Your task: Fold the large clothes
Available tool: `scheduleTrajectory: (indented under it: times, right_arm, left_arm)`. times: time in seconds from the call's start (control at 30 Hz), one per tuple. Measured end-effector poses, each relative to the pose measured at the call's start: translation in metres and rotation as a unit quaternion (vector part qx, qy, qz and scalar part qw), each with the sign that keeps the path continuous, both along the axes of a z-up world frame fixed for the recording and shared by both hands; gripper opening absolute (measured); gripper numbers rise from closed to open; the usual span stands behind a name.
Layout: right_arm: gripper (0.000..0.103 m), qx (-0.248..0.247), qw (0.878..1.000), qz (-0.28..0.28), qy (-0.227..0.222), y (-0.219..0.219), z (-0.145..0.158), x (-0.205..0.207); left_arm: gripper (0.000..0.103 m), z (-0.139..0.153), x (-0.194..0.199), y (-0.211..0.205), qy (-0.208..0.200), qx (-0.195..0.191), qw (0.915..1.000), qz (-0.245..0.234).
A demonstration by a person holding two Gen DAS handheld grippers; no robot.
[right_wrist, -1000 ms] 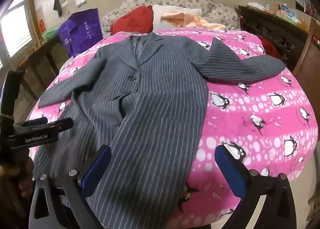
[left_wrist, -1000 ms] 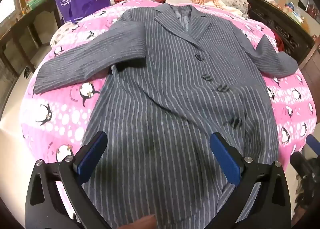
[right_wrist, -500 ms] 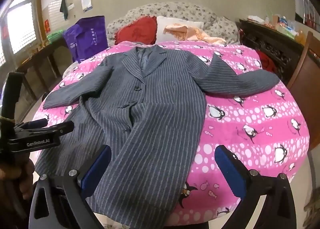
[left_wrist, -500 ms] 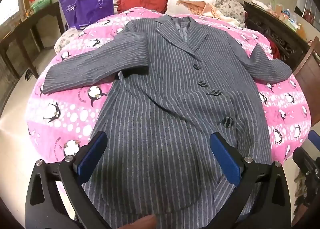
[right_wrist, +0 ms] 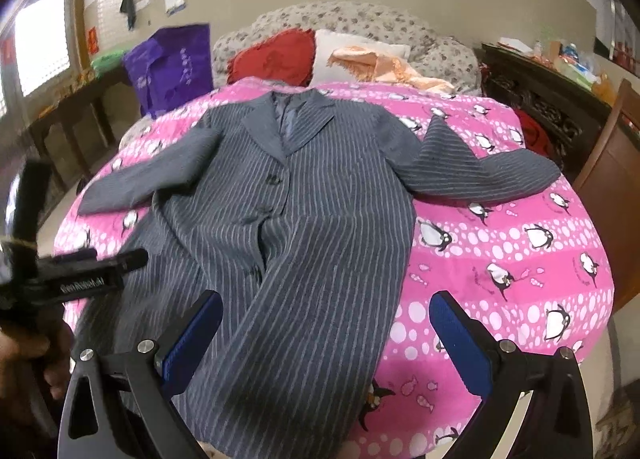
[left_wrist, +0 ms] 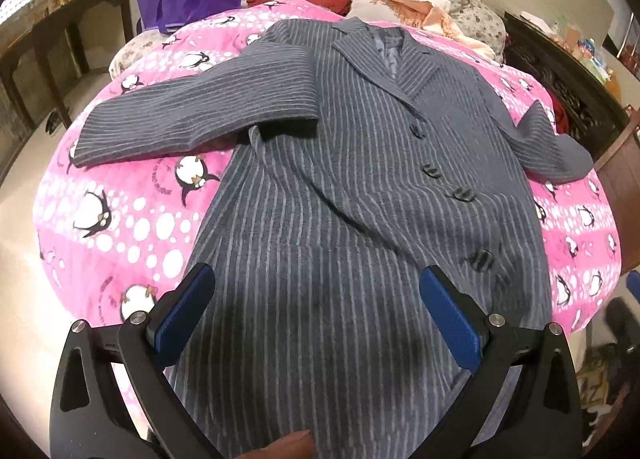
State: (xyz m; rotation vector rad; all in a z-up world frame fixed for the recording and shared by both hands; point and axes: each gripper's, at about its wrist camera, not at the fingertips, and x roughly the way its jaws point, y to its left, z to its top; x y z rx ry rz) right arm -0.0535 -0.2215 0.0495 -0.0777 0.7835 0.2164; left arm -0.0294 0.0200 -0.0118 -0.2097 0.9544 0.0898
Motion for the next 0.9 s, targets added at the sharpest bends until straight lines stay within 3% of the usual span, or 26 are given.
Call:
scheduleTrajectory:
  times: [0.13,0.33,0.53,0.7,0.9]
  right_arm:
    - [0.102,0.002,0.999,-0.045,-0.010,-0.005,0.007,0.002]
    - [0.102,-0.020,0.994,-0.103,0.004,-0.006,0.009,0.008]
    - [0.102,-0.023,0.991,-0.136,0.004,-0.012,0.006,0.016]
    - [0.102,-0.023,0.992,-0.124,0.000,-0.008,0.012,0.026]
    - [0.102,-0.006,0.996,-0.083,0.015,0.007,0.008,0.046]
  left_arm:
    - [0.103,-0.013,0.019,0.005,-0.005,0.006,0.9999,-0.013]
    - [0.103,-0.028,0.048,0.015,0.012,-0.014,0.9995,-0.027]
    - [0.103,-0.044,0.058,0.022,0.014,0.004,0.9995,-0.028]
    - [0.103,-0.050,0.050,0.034,0.017,-0.002,0.9998,-0.004]
    - [0.103,-0.045,0.036,0.037,0.012,0.019,0.9997,0.005]
